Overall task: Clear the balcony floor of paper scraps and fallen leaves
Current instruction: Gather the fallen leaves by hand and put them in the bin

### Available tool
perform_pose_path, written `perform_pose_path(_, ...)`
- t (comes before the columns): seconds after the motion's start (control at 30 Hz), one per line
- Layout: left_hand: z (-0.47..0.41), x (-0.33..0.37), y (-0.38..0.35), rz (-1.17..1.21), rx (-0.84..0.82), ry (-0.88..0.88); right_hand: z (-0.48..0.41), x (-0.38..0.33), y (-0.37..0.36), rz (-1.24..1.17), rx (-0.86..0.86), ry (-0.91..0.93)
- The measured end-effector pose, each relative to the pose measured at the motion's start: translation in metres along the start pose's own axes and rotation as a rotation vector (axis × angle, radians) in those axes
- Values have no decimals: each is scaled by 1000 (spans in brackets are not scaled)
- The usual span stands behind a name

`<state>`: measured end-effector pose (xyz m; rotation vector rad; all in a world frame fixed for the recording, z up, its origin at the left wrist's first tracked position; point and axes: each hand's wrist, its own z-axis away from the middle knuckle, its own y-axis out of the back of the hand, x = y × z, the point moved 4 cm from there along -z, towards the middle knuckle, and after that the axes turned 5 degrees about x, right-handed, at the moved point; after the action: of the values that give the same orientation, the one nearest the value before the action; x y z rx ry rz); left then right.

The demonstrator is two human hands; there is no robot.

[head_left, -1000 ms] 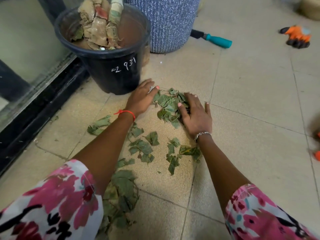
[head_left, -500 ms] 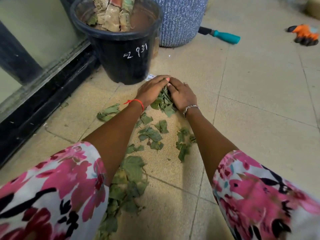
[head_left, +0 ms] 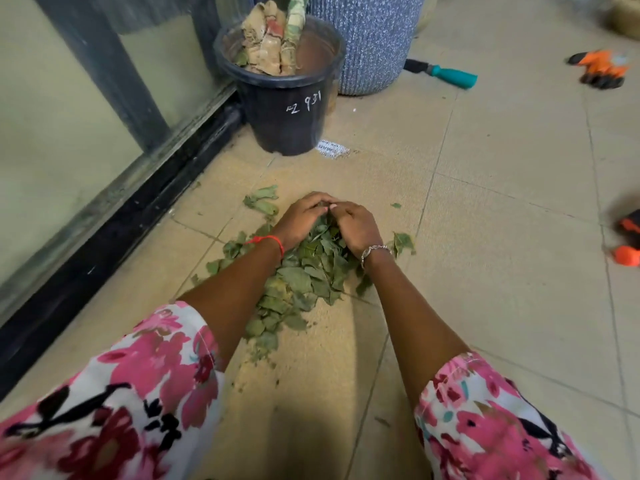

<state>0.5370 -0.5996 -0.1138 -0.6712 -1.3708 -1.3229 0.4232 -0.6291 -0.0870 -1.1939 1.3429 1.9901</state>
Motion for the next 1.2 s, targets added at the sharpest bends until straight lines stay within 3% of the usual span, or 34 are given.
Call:
perform_pose_path(0.07, 18, 3, 5, -88, -92, 51, 19, -4, 9, -76, 46, -33)
perform_pose_path(0.2, 42, 49, 26, -431, -248, -15, 55, -12, 32, -282, 275, -67)
perform_pose_path(0.3, 61, 93, 41, -614, -336, -69, 73, -20, 41, -312, 290, -54)
perform_pose_path(0.47, 114, 106, 55, -673, -524, -79, 85, -27, 52, -292, 352, -41)
perform_pose_path(0.77, 105, 73, 48, -460, -283, -128, 76, -9, 44, -183, 472, -126)
perform_pose_path(0.9, 83, 51, 48, -438, -177, -200, 53, 11, 43, 9, 510, -88)
perform_pose_path(1.1, 53, 19, 67, -471, 13, -244, 13, 43, 43, 331, 385, -100)
perform_pose_path(1.2, 40, 6, 84, -471, 119, -225, 18, 38, 19, 480, 322, 16)
